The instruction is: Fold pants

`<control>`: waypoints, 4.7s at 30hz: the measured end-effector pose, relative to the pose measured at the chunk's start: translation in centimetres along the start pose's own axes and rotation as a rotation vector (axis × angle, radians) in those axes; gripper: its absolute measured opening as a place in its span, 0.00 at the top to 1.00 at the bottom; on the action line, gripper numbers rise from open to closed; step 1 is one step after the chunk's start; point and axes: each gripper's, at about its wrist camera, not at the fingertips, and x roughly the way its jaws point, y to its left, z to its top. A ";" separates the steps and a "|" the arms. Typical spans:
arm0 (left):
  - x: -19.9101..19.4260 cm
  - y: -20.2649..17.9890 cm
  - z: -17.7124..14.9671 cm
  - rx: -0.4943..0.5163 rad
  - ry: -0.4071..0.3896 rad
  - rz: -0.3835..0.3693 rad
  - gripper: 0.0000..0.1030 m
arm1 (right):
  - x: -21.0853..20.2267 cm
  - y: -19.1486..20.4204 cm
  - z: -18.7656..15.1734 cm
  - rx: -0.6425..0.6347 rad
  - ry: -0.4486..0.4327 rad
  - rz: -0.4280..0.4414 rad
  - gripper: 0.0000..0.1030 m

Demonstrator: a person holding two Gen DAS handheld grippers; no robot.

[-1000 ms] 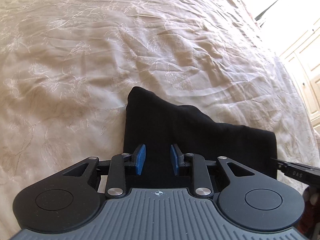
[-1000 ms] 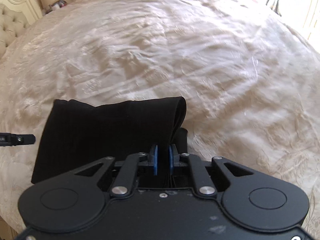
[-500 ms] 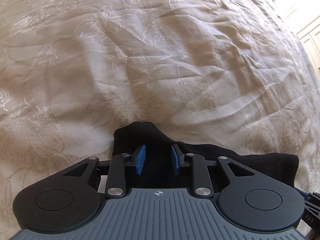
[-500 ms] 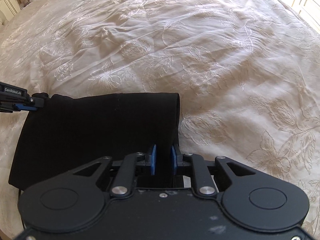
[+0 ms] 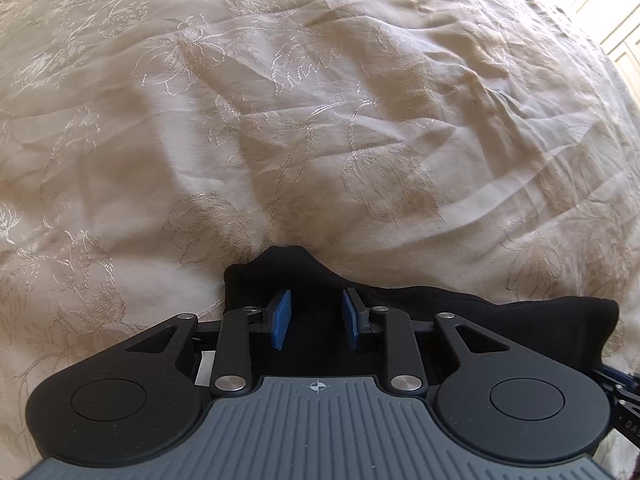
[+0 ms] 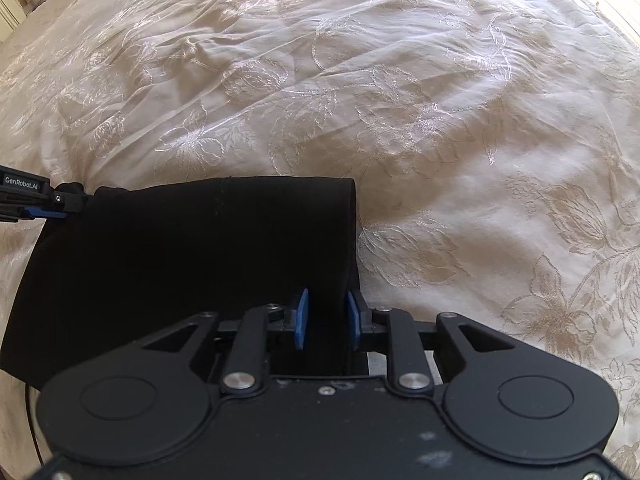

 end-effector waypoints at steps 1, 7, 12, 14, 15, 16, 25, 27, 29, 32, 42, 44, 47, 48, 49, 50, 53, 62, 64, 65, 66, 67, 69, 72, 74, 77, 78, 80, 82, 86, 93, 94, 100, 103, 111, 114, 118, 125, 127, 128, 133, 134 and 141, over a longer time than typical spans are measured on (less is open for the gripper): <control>-0.4 -0.1 -0.1 -0.004 -0.005 0.006 0.73 | 0.1 0.1 0.0 -0.004 0.001 -0.003 0.77; -5.2 0.2 -3.0 -0.006 -0.100 0.009 0.74 | 0.3 0.3 -0.4 -0.014 -0.009 -0.002 0.76; -6.3 0.3 -7.8 -0.009 -0.070 0.009 0.73 | 0.2 -0.2 -0.9 0.002 -0.032 0.021 0.76; -5.6 0.1 -9.5 -0.008 -0.040 0.022 0.73 | 0.1 -0.3 -1.1 0.003 -0.040 0.030 0.76; -5.2 0.0 -10.3 -0.006 -0.024 0.030 0.73 | 0.1 -0.4 -1.1 0.002 -0.043 0.034 0.75; -4.8 -0.1 -11.0 0.001 -0.012 0.037 0.70 | 0.1 -0.5 -1.2 0.001 -0.046 0.039 0.75; -6.3 0.8 -11.0 -0.045 -0.155 0.070 0.67 | -1.7 -2.0 -2.0 0.003 -0.123 0.127 0.66; -5.8 1.4 -10.5 -0.071 -0.141 0.069 0.67 | -1.8 -2.6 -2.2 0.016 -0.137 0.169 0.62; -4.9 2.0 -10.1 -0.091 -0.118 0.050 0.61 | -1.5 -3.2 -2.2 0.019 -0.123 0.185 0.58; -3.5 2.8 -9.7 -0.119 -0.101 0.022 0.42 | -0.6 -3.9 -1.9 0.033 -0.103 0.210 0.53; -1.1 3.1 -9.2 -0.261 -0.109 -0.042 0.01 | 2.2 -4.6 -0.1 0.043 -0.032 0.375 0.41; -1.2 3.1 -9.3 -0.301 -0.120 -0.039 0.01 | 2.4 -4.7 0.1 0.038 -0.021 0.393 0.40; -1.5 3.1 -9.4 -0.324 -0.126 -0.051 0.05 | 2.5 -5.0 0.4 0.061 0.001 0.413 0.40; -1.6 3.1 -9.3 -0.325 -0.129 -0.066 0.15 | 2.6 -5.1 0.5 0.072 0.008 0.419 0.41; -1.8 3.0 -9.3 -0.322 -0.133 -0.076 0.26 | 2.6 -5.1 0.6 0.075 0.011 0.421 0.44; -2.1 2.8 -9.3 -0.315 -0.134 -0.066 0.32 | 2.6 -5.0 0.6 0.074 0.011 0.421 0.44; -2.9 2.4 -9.6 -0.276 -0.150 -0.053 0.53 | 2.1 -4.6 0.4 0.040 -0.003 0.409 0.56; -6.5 1.8 -10.5 -0.130 -0.250 0.039 0.83 | -0.4 -2.8 -0.4 0.060 -0.077 0.342 0.78; -7.2 3.3 -10.5 -0.133 -0.266 0.049 0.84 | -0.7 -1.7 -0.3 0.060 -0.084 0.327 0.79; -7.6 4.4 -10.5 -0.143 -0.269 0.052 0.84 | -1.0 -1.0 -0.2 0.063 -0.085 0.325 0.79; -7.9 5.6 -10.5 -0.153 -0.268 0.058 0.84 | -1.1 0.0 0.0 0.060 -0.086 0.326 0.79; -8.3 7.3 -10.5 -0.164 -0.271 0.067 0.84 | -1.1 0.8 0.2 0.053 -0.087 0.327 0.79; -8.9 10.3 -10.5 -0.179 -0.279 0.091 0.84 | -1.1 3.9 0.7 0.018 -0.089 0.335 0.79; -10.1 16.0 -10.6 -0.215 -0.297 0.154 0.84 | -0.4 9.7 1.8 -0.041 -0.082 0.370 0.79; -10.8 20.2 -10.8 -0.267 -0.299 0.192 0.84 | 0.5 13.9 2.7 -0.087 -0.075 0.401 0.79; -11.5 25.4 -11.3 -0.341 -0.298 0.237 0.83 | 1.9 21.3 4.0 -0.176 -0.061 0.449 0.79; -11.6 27.3 -11.5 -0.371 -0.297 0.251 0.83 | 2.4 24.0 4.4 -0.212 -0.057 0.465 0.79; -11.7 30.3 -12.1 -0.431 -0.291 0.268 0.83 | 3.1 28.6 5.1 -0.269 -0.053 0.491 0.79; -11.3 32.9 -13.0 -0.490 -0.270 0.261 0.79 | 3.7 32.2 5.6 -0.315 -0.050 0.505 0.78; -10.4 35.9 -15.0 -0.611 -0.246 0.192 0.67 | 4.3 38.6 5.3 -0.441 -0.064 0.455 0.74; -14.6 34.2 -17.4 -0.654 -0.390 0.249 0.68 | 4.5 40.2 5.1 -0.466 -0.097 0.316 0.61; -15.5 33.5 -17.8 -0.651 -0.410 0.258 0.68 | 4.0 39.9 5.0 -0.460 -0.116 0.301 0.62; -20.2 28.5 -19.1 -0.593 -0.490 0.297 0.66 | -0.6 38.2 3.5 -0.448 -0.240 0.237 0.62; -21.8 25.4 -19.4 -0.600 -0.488 0.386 0.66 | -3.1 37.3 1.8 -0.459 -0.284 0.218 0.62; -24.1 18.5 -19.9 -0.573 -0.496 0.534 0.55 | -9.1 34.7 -3.5 -0.510 -0.325 0.275 0.62; -24.8 16.5 -20.7 -0.586 -0.487 0.508 0.55 | -11.4 33.2 -4.8 -0.522 -0.337 0.316 0.62; -25.7 14.2 -21.7 -0.611 -0.476 0.503 0.55 | -13.8 31.4 -6.1 -0.538 -0.353 0.342 0.62; -26.7 11.6 -23.0 -0.604 -0.465 0.503 0.36 | -17.0 27.9 -8.1 -0.540 -0.383 0.370 0.62; -26.9 10.8 -23.4 -0.601 -0.462 0.514 0.36 | -17.6 27.3 -8.5 -0.542 -0.390 0.379 0.62; -27.0 10.4 -23.5 -0.598 -0.462 0.522 0.36 | -17.9 27.0 -8.8 -0.542 -0.391 0.385 0.62; -27.5 9.3 -24.1 -0.593 -0.463 0.515 0.36 | -18.9 25.8 -9.7 -0.540 -0.400 0.403 0.61; -27.5 9.1 -24.3 -0.595 -0.464 0.513 0.36 | -19.1 25.5 -9.9 -0.541 -0.401 0.406 0.61; -27.7 7.8 -24.8 -0.590 -0.457 0.545 0.36 | -19.9 24.3 -10.7 -0.534 -0.413 0.415 0.60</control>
